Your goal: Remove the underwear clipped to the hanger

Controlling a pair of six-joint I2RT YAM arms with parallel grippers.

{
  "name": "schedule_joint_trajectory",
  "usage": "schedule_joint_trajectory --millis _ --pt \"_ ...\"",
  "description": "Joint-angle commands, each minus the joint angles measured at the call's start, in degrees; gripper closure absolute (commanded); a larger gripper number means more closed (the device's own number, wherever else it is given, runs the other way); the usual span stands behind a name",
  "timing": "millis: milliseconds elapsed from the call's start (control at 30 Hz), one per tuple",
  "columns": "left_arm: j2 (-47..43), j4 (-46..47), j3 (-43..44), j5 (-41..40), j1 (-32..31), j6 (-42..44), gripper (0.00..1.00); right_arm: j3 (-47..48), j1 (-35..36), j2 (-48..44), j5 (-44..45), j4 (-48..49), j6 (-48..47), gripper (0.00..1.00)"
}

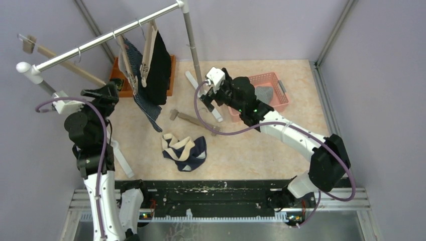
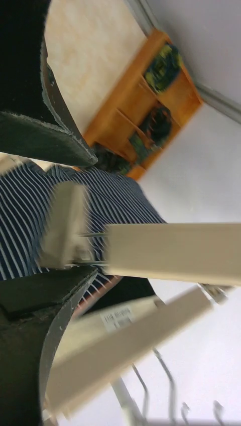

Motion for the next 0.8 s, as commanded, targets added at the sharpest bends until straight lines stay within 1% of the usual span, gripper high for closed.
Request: schedule_joint_trajectory --millis 0,67,133,200,233,333,367,400,433,467,533,567,633,733,767 --pt "-3.9 -16.4 -0.8 -3.0 0.2 7.3 0.23 3.8 -0.2 0.5 -1.7 2.1 1.0 0.04" --pt "-5.8 -20.8 -0.8 -5.2 0.2 7.7 0.23 3.8 -0.2 0.8 -1.6 1.8 1.1 0.04" --pt "-7.7 -23.1 -0.6 -7.4 0.2 7.8 0.23 3.9 -0.2 1.4 -2.0 1.6 1.5 0.04" --pt "-9.4 -24.0 -0.2 -8.6 0.2 8.4 0.27 4.2 -0.2 2.0 -2.4 1.4 1.9 0.04" --pt "-10.2 -23.5 0.0 -7.9 0.2 9.1 0.32 4.6 -0.2 2.4 -2.3 1.3 1.9 0.04" --pt "-12.0 -18.3 0.9 -1.3 0.2 14.4 0.63 5.8 -0.2 3.5 -1.5 1.0 1.6 0.04" --pt "-12.4 -16.5 1.6 1.2 0.2 16.3 0.71 6.1 -0.2 3.8 -1.2 0.9 1.3 0.04" --pt "-12.7 -14.5 2.4 3.5 0.2 18.3 0.75 6.4 -0.2 4.1 -1.0 0.8 1.1 0.04" --pt "-13.0 -12.4 3.2 5.8 0.2 20.2 0.75 6.6 -0.2 4.4 -0.7 0.7 0.9 0.04" --pt "-13.1 -9.9 4.3 8.4 0.2 21.9 0.72 6.8 -0.2 4.7 -0.4 0.7 0.8 0.04" --pt "-12.0 -5.4 7.5 14.0 0.2 24.5 0.51 7.0 -0.2 5.0 0.5 0.7 0.7 0.04" --pt "-10.6 -3.6 9.7 16.8 0.2 25.4 0.46 7.0 -0.2 5.1 0.9 0.7 0.7 0.04" --pt "-6.8 -2.5 15.3 23.4 0.2 25.5 0.42 6.9 -0.2 5.4 1.6 1.0 1.1 0.04" --pt "-2.0 5.9 20.0 34.8 0.2 21.6 0.39 6.7 -0.2 5.4 1.6 1.6 1.9 0.04" --pt "-1.2 9.9 20.3 36.8 0.2 19.4 0.38 6.7 -0.2 5.6 1.7 1.7 2.1 0.04"
